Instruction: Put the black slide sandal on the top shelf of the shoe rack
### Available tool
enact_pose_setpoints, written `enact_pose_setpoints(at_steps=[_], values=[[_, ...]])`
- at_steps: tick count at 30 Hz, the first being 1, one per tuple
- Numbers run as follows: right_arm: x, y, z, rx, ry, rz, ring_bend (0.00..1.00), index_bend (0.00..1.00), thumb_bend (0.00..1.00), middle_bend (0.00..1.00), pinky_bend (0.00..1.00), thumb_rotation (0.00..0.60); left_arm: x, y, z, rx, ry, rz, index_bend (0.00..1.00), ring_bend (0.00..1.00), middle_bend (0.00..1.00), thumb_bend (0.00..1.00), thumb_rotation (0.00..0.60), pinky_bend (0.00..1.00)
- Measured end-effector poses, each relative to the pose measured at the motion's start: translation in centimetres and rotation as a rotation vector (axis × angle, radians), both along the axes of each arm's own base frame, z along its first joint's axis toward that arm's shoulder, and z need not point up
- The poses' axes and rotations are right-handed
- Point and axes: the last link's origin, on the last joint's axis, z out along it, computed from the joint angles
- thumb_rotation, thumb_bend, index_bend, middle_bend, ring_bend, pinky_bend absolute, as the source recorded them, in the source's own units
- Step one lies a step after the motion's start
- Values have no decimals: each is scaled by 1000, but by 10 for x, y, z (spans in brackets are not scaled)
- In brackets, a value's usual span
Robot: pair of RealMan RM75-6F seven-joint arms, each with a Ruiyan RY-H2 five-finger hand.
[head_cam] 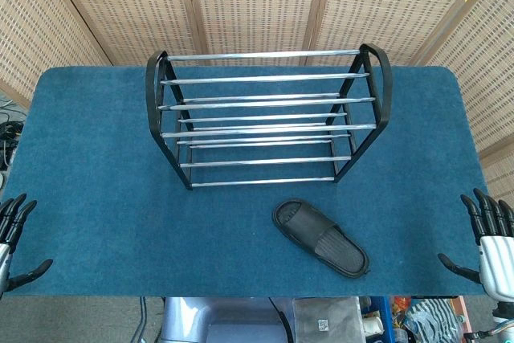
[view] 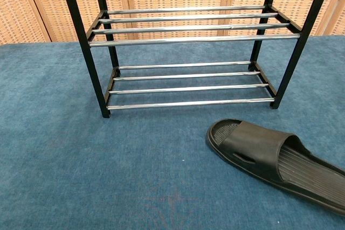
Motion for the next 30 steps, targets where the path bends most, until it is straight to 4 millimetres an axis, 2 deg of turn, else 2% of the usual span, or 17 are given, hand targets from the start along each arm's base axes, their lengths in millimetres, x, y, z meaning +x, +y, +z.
enact_pose_setpoints(at_steps=[10,13,15,19,21,26,30], values=[[2,-1,-4,29,0,12,0,0,23,0,0,600,-1,2,-1,-1,1,8,0,0,0,173,600,0],[8,-5,-8,56,-11,66,0,54,232,11,0,600,-1,4,0,1,2,15,0,0,0,173,600,0],[14,-10,-12,88,-21,137,0,159,383,66,0,600,-2,7,-1,2,1,23,0,0,0,173,600,0],[31,-22,-23,181,-47,308,7,261,535,148,6,600,-2,10,-1,2,4,33,0,0,0,173,600,0],[42,-32,-32,258,-59,406,37,301,627,181,55,600,-3,12,-2,1,6,41,0,0,0,173,600,0],[72,-60,-59,469,-62,594,99,377,759,246,126,600,-4,16,-3,2,11,60,0,0,0,173,600,0],[98,-77,-86,611,-33,705,101,379,800,248,130,600,-6,20,-4,0,13,74,0,0,0,174,600,0]])
